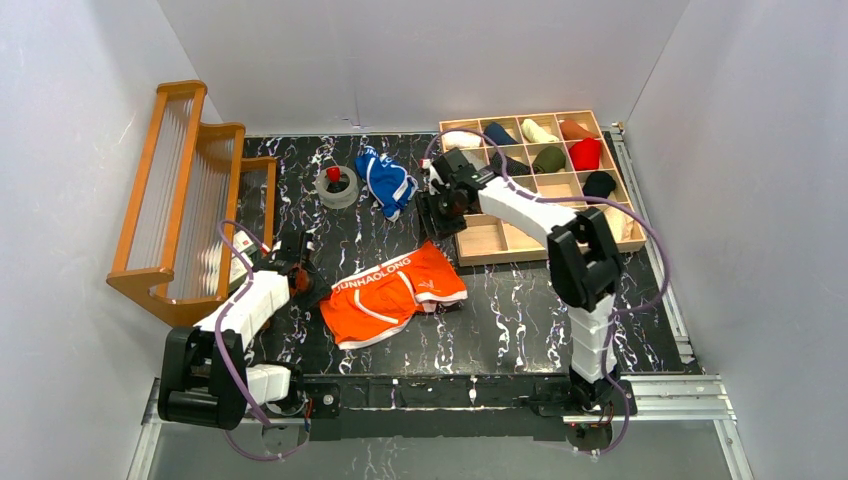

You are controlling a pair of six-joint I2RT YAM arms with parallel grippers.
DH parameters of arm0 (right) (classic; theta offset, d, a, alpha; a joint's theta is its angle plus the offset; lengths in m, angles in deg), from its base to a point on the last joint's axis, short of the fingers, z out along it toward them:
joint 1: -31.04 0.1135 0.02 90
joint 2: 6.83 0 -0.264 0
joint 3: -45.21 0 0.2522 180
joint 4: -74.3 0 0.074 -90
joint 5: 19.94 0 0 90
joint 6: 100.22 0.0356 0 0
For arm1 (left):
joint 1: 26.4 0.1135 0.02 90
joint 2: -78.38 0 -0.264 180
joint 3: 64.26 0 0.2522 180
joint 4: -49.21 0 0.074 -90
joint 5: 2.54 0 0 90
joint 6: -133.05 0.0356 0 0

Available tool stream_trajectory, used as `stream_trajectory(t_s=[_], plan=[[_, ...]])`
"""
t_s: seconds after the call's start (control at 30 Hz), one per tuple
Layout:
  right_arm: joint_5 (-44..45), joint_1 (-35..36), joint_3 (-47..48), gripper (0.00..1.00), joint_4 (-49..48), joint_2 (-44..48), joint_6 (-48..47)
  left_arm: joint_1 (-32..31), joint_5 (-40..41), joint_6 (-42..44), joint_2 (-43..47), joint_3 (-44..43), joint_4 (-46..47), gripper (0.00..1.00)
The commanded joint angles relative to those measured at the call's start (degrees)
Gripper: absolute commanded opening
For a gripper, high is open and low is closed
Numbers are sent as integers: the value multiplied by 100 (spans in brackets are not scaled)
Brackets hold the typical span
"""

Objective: Roll the underwear
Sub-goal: Flatten out the underwear at the center of the board.

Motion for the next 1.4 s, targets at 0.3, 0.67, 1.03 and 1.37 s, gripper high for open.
stream_trajectory(t_s=[0.3, 0.67, 1.03, 1.37], plan=[[-219, 6, 1109, 55, 451, -1232, -692, 45, 17, 139, 160, 43, -18, 28], [-248, 4, 1068, 11, 277, -1139, -569, 43, 123, 154, 230, 4, -14, 32], [-355, 5, 1073, 1, 235, -958, -583, 41, 565, 312, -179, -268, -192, 45], [-377, -1, 944, 1, -75, -254, -457, 45, 103, 664, 350, -463, 19, 0]])
